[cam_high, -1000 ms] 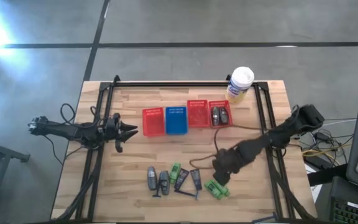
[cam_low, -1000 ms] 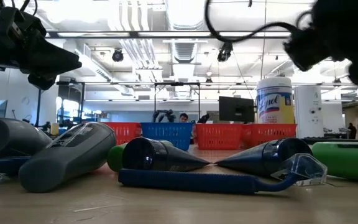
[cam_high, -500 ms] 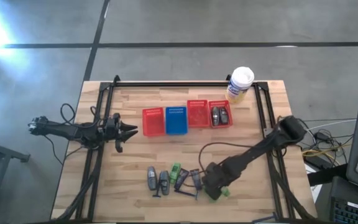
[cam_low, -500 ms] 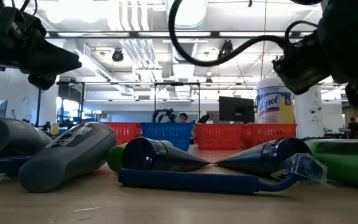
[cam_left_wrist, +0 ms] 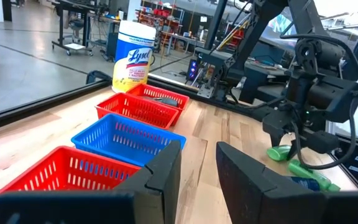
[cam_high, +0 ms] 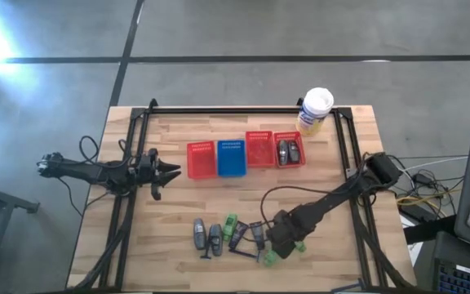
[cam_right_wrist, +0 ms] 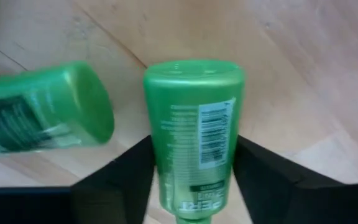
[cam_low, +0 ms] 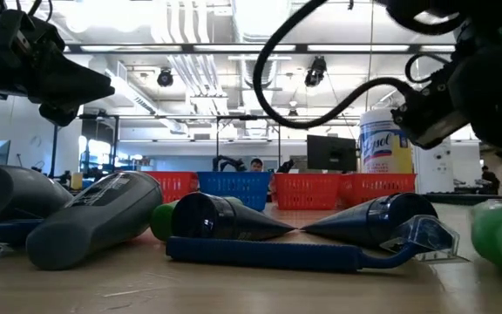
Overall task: Pick & Place Travel size toiletries
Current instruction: Put the green shampoo into the middle red bin
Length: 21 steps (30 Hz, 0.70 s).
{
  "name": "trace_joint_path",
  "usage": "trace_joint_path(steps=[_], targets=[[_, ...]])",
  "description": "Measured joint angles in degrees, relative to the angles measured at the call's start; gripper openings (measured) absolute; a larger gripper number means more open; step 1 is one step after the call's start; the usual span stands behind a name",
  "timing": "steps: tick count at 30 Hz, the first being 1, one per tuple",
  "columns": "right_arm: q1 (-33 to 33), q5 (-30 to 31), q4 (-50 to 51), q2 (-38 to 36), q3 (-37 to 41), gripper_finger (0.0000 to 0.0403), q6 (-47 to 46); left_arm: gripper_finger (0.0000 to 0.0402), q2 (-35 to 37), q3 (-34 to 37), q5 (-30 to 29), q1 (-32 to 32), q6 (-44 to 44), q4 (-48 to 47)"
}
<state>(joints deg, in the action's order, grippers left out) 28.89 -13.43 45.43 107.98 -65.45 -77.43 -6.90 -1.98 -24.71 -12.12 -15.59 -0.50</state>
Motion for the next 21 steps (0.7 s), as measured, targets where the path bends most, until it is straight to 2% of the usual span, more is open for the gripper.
trace_joint_path(steps=[4, 7, 12, 15, 17, 21], targets=[[-2.5, -0.4, 0.1, -1.5, 0.2, 0.0118, 1.8, 0.0108, 0.0, 0.0, 0.0, 0.0, 0.0, 0.0], [-6.2, 3.6, 1.1, -5.5, 0.2, 0.0096, 2.7, 0.0108, 0.0, 0.0, 0.0, 0.0, 0.0, 0.0], [-16.4, 12.2, 3.0, -15.5, 0.2, 0.0109, 3.2, 0.0108, 0.0, 0.0, 0.0, 0.0, 0.0, 0.0], [-25.0, 16.5, -1.1, -20.6, 0.2, 0.0117, 5.8, 0.0108, 0.0, 0.0, 0.0, 0.0, 0.0, 0.0], [-31.2, 17.1, -5.8, -21.8, 0.1, 0.0118, 9.0, 0.0108, 0.0, 0.0, 0.0, 0.0, 0.0, 0.0], [-41.5, 12.7, -13.2, -19.7, -0.6, 0.0117, 15.0, 0.0108, 0.0, 0.0, 0.0, 0.0, 0.0, 0.0]])
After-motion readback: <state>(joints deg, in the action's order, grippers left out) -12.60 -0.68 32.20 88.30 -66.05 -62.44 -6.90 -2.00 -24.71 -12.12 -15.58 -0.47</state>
